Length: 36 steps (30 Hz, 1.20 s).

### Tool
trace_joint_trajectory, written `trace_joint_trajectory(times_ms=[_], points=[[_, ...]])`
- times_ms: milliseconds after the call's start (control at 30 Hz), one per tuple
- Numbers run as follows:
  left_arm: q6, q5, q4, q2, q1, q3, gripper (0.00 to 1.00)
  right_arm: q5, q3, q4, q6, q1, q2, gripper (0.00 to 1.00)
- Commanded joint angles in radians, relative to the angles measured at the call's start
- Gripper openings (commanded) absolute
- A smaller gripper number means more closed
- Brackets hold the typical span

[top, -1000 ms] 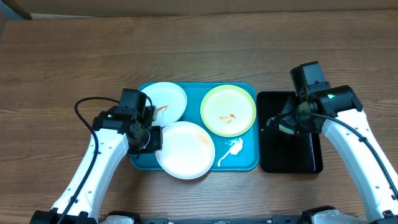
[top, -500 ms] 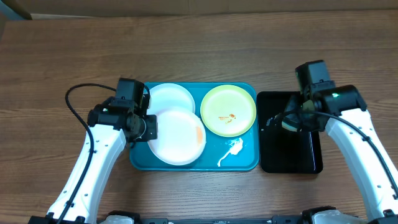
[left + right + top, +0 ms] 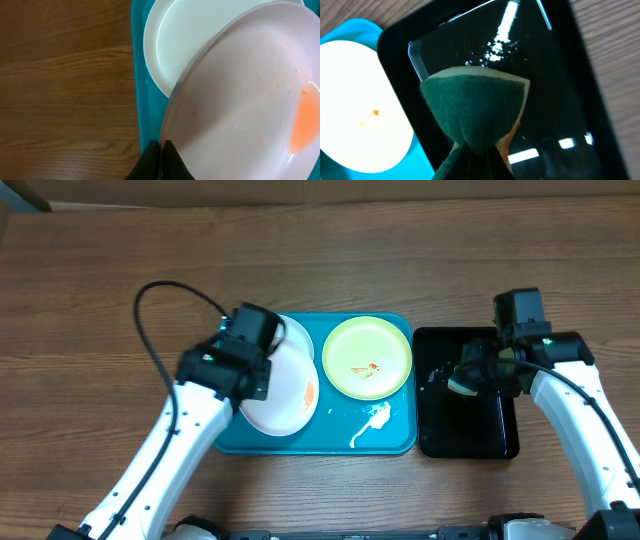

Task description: Clean dirty plates on tray and stack at the side

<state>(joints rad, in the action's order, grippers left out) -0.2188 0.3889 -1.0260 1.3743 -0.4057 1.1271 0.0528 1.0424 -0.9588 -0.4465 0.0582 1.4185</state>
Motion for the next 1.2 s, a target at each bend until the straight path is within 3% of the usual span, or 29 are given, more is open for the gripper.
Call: trace_joint_trajectory(times_ms=[0, 433, 700, 1000, 1167], points=[[-0.055, 0.148, -0.001, -0.023, -0.074, 0.026, 0.04, 0.18, -0.077, 0.094, 0.036, -0.053, -0.001, 0.04], [-0.077, 0.46, 0.016, -0.023, -0.289, 0.026, 0.04, 0.606, -0.441, 0.593, 0.006, -0.243, -0.001, 0.04], [-0.047, 0.549, 0.018, -0.022, -0.381, 0.026, 0.04, 0.588, -0.603, 0.748, -0.027, -0.322, -0.001, 0.04], [-0.035, 0.589, 0.008, -0.022, -0.427, 0.026, 0.04, 0.208, -0.677, 0.663, -0.212, -0.335, 0.0, 0.04], [-0.035, 0.587, 0.007, -0.022, -0.427, 0.026, 0.04, 0.332, -0.674, 0.703, -0.14, -0.335, -0.001, 0.04]])
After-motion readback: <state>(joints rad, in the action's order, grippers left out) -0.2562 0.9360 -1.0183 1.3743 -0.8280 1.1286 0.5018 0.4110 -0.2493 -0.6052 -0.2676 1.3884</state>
